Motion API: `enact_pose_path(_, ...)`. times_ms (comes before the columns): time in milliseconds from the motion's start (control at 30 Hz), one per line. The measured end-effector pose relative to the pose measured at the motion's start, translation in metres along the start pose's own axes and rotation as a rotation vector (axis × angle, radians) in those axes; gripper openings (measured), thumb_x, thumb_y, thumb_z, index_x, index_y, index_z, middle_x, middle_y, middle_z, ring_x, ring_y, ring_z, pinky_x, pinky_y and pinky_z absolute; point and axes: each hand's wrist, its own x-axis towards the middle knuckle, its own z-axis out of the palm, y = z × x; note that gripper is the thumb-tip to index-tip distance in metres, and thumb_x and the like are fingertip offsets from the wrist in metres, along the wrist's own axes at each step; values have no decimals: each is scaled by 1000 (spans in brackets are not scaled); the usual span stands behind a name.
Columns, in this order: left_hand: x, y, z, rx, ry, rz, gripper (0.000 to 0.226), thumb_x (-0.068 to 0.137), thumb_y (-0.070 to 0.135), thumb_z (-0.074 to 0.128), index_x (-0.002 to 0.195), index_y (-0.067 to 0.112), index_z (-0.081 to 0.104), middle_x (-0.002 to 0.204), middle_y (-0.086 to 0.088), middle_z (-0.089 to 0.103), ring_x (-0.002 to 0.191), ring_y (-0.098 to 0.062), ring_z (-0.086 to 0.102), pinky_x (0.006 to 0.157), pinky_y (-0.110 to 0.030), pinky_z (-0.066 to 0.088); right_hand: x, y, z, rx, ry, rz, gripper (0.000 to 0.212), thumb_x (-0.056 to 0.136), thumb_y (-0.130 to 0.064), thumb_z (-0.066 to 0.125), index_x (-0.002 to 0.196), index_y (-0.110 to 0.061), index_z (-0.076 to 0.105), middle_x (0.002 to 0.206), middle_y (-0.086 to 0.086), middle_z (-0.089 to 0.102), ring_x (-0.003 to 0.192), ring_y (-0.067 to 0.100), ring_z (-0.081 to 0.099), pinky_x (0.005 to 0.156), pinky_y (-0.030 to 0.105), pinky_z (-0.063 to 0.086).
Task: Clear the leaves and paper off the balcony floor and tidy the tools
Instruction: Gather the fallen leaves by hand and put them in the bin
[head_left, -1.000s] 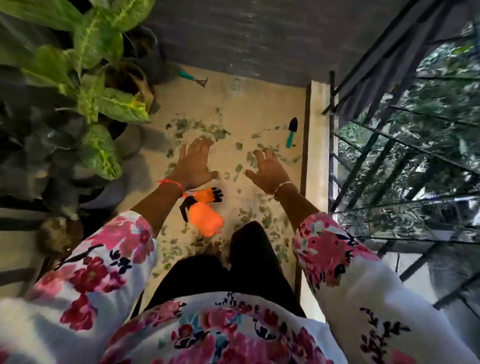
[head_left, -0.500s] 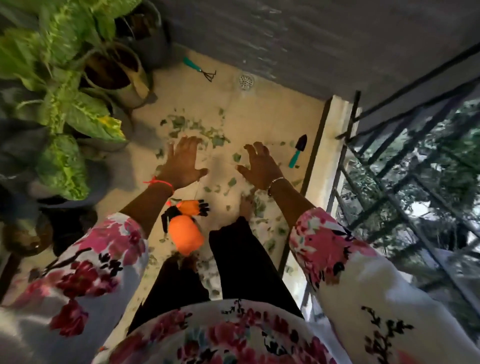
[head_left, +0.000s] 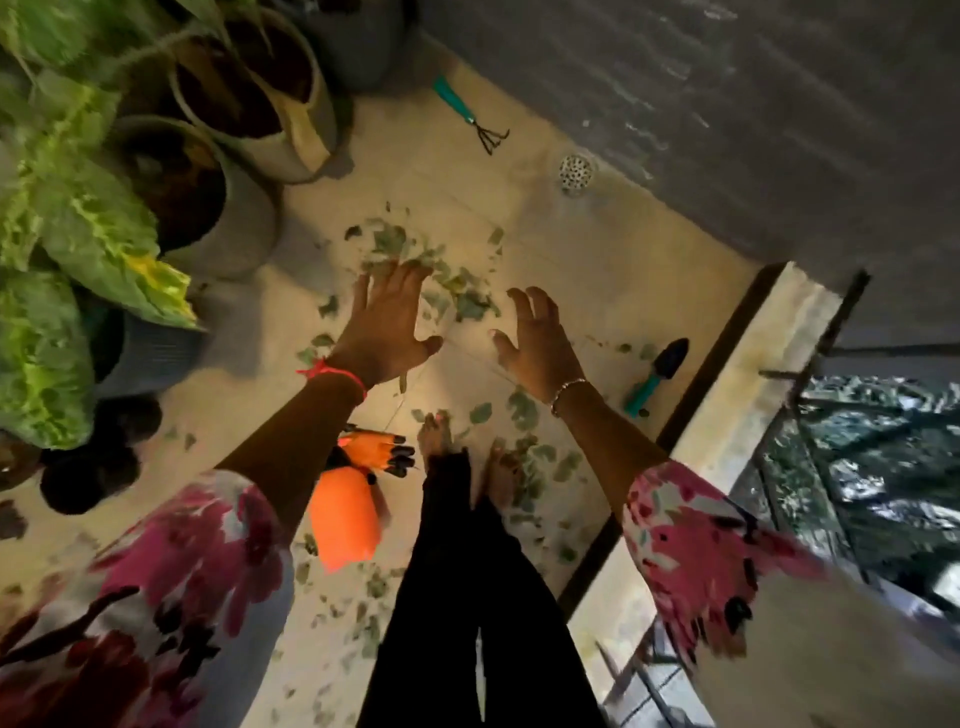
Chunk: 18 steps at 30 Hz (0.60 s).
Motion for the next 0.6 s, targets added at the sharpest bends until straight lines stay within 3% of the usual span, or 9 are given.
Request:
enact_pose_path(233, 103, -87, 124, -53, -22, -79, 82, 83, 32, 67, 147, 12, 20, 156, -8, 15, 146, -27, 4, 116, -47, -1, 111, 55, 126, 18, -23, -24, 71, 88, -34, 60, 145, -8, 26, 150, 18, 22, 137, 35, 22, 106, 49, 37)
enact_pose_path(367, 158, -139, 202, -25, -8, -112, 87, 80, 35, 70, 147, 10, 21, 156, -10, 14, 145, -29, 5, 116, -48, 3, 173, 95, 206, -90, -3, 35, 79, 88, -42, 58, 149, -11, 17, 154, 18, 13, 142, 37, 13, 114, 48, 24)
enact_pose_path(600, 261, -226, 320, -71, 112, -146, 99, 75, 43, 74, 149, 14, 15, 159, -9, 4, 146, -29, -1, 115, -51, 1, 299, 167, 328, -181, 235, 83, 84, 86, -61, 47, 150, -19, 15, 156, 19, 9, 144, 39, 6, 117, 49, 9)
